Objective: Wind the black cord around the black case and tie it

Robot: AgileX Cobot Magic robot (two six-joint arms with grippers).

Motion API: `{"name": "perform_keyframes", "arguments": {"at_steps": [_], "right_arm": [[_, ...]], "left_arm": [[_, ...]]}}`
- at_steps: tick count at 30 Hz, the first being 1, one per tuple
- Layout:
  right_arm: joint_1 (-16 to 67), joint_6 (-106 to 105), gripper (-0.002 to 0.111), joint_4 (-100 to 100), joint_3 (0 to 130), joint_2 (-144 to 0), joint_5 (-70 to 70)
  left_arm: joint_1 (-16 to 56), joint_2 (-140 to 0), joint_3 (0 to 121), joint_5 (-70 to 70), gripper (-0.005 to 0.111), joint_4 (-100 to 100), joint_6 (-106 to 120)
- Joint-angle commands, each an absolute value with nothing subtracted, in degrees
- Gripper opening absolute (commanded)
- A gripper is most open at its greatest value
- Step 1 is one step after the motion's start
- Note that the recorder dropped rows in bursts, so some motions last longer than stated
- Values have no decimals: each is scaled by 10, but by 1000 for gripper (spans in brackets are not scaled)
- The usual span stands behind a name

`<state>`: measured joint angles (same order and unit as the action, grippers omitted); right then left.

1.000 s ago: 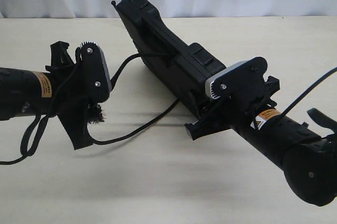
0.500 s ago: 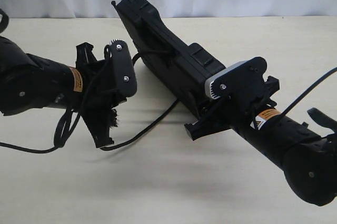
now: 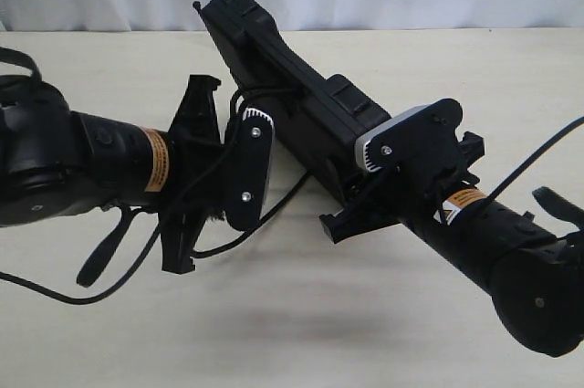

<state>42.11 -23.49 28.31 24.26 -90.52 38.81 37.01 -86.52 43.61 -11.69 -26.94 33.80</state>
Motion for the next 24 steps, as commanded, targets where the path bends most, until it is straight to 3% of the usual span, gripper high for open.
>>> {"name": "perform_keyframes", "arguments": {"at_steps": [1, 13, 19, 24], "right_arm": [[421, -216, 4, 291, 233, -915, 283], [421, -216, 4, 291, 233, -915, 278], [421, -216, 4, 291, 233, -915, 278], [421, -216, 4, 291, 233, -915, 278]], "left_arm": [[374, -821, 442, -105, 0, -278, 330], [355, -784, 442, -126, 0, -288, 280], [316, -784, 442, -234, 0, -288, 238], [327, -784, 421, -262, 0, -336, 240]]}}
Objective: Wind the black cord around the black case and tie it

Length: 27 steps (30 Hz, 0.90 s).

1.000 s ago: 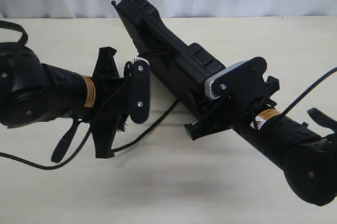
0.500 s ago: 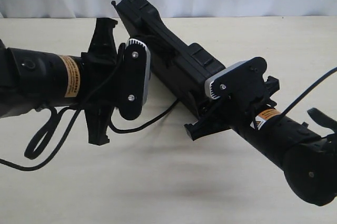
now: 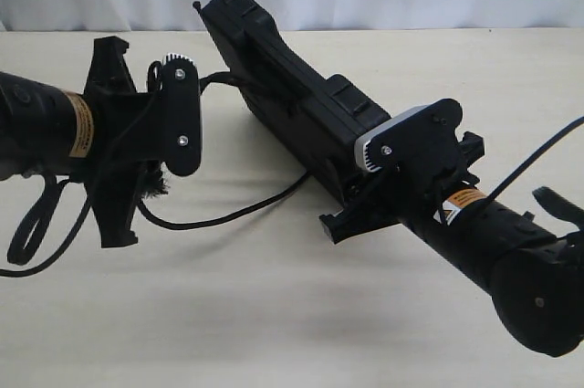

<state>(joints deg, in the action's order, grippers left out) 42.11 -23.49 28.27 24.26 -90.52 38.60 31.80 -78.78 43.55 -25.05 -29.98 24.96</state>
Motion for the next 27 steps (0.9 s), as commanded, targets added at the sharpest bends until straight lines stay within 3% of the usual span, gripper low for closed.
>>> {"name": "perform_keyframes", "arguments": {"at_steps": [1, 10, 17, 27], "right_arm": [[421, -216, 4, 291, 233, -915, 278], [421, -216, 4, 291, 233, -915, 278], [421, -216, 4, 291, 233, -915, 283], [421, -216, 4, 291, 233, -915, 275]], "left_arm": [[333, -784, 411, -260, 0, -358, 240], [347, -752, 391, -262, 0, -476, 109], [347, -659, 391, -178, 0, -514, 38], [347, -796, 391, -175, 0, -549, 27]]}}
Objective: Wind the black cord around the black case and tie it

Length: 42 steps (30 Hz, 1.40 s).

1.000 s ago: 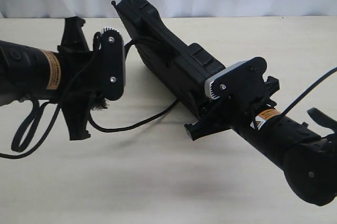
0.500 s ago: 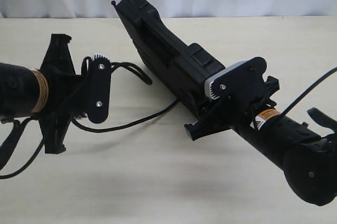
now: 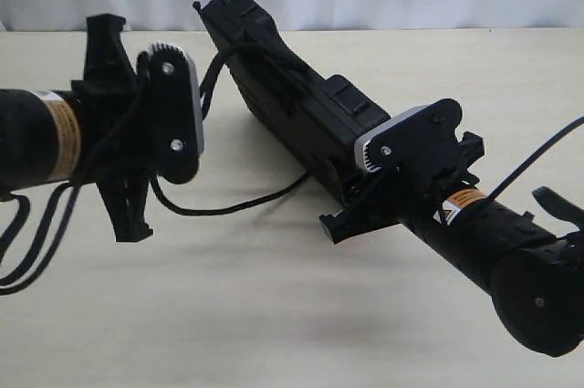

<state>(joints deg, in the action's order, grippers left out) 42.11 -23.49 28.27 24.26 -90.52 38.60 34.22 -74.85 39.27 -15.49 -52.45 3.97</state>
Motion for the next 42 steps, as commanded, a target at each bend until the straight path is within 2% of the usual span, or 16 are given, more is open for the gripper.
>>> {"name": "perform_keyframes", "arguments": {"at_steps": [1, 13, 20, 33, 38, 42], "right_arm": [[421, -216, 4, 291, 233, -915, 274], [421, -216, 4, 291, 233, -915, 275], [421, -205, 4, 291, 233, -915, 275], [421, -205, 4, 291, 233, -915, 277], [421, -205, 4, 291, 233, -915, 272], [421, -219, 4, 291, 233, -915, 257]], "left_arm": [[347, -817, 391, -197, 0, -573, 12], [347, -872, 403, -199, 0, -642, -34], [348, -876, 454, -196, 0, -638, -35], [420, -959, 467, -242, 0, -701, -26], [427, -960, 482, -297, 0, -744, -37], [427, -954, 507, -289, 0, -744, -77]]}}
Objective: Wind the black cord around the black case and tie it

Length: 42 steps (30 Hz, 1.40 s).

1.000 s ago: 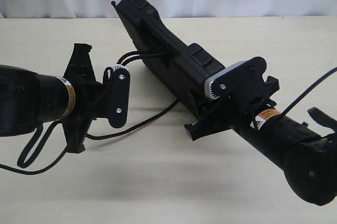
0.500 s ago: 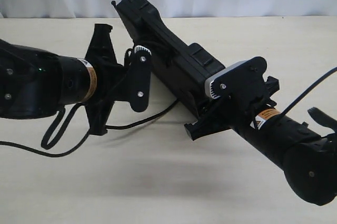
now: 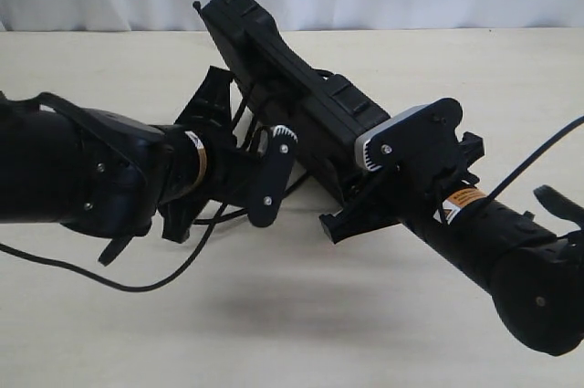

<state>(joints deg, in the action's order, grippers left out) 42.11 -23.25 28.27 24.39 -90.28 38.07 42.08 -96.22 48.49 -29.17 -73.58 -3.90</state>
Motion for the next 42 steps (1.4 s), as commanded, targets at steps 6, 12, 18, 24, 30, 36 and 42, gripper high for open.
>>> {"name": "perform_keyframes", "arguments": {"at_steps": [6, 12, 18, 24, 30, 36, 42], "right_arm": [[421, -236, 5, 291, 233, -915, 244], [421, -268, 14, 291, 233, -922, 238], [421, -274, 40, 291, 233, -930, 232], [421, -274, 76, 294, 233, -927, 213], [421, -262, 88, 298, 233, -863, 132], [421, -242, 88, 298, 233, -739, 34], [411, -201, 88, 316, 233, -603, 35]], "left_arm": [[427, -929, 511, -199, 0, -720, -81], [427, -897, 511, -189, 0, -693, -93], [427, -892, 511, -213, 0, -693, -109], [425, -892, 511, -252, 0, -693, -139], [425, -892, 511, -264, 0, -693, -153], [410, -892, 511, -291, 0, -693, -155], [376, -892, 511, -292, 0, -693, -180]]}}
